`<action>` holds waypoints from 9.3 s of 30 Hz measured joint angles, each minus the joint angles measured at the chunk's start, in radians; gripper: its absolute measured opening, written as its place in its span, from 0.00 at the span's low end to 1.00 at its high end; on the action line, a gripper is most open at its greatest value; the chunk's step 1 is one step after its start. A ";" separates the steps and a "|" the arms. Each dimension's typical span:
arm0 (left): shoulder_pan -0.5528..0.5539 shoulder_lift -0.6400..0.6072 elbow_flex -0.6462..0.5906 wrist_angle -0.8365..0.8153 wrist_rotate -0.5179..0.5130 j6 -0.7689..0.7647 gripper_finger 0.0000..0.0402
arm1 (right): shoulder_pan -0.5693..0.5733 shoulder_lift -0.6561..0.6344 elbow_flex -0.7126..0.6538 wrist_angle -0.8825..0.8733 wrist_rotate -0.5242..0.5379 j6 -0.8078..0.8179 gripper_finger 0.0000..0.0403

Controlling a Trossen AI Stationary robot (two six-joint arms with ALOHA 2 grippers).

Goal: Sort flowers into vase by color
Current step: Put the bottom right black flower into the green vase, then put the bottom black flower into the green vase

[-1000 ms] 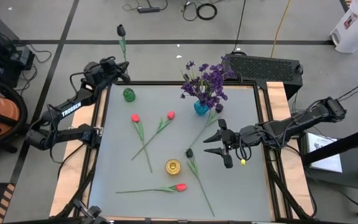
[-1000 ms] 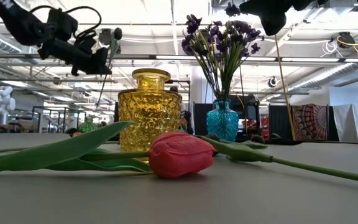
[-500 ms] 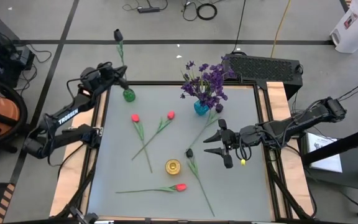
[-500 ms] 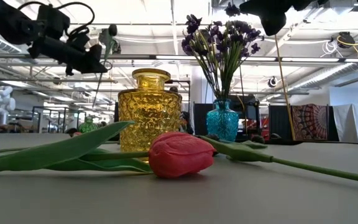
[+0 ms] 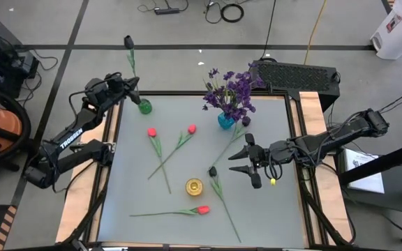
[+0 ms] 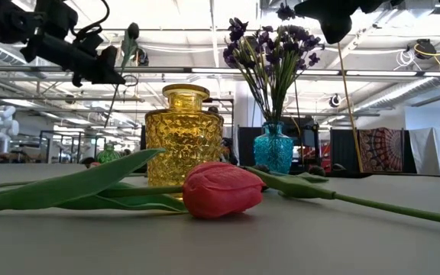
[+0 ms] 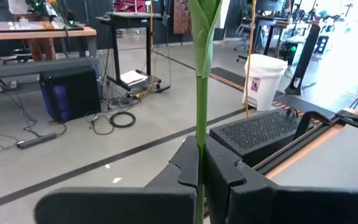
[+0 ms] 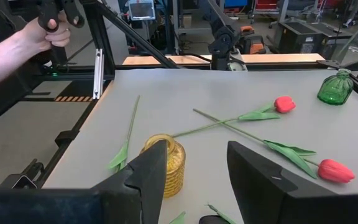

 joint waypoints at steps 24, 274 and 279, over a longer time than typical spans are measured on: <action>0.000 -0.011 -0.056 0.067 -0.024 0.000 0.02 | 0.000 0.000 0.000 0.000 0.000 0.000 0.40; -1.228 -0.023 -0.211 0.236 -0.084 -0.104 0.19 | 0.122 0.465 0.000 0.030 -0.013 1.080 0.40; -1.228 -0.023 -0.211 0.236 -0.084 -0.103 0.19 | 0.144 0.465 0.000 0.056 0.006 1.101 0.40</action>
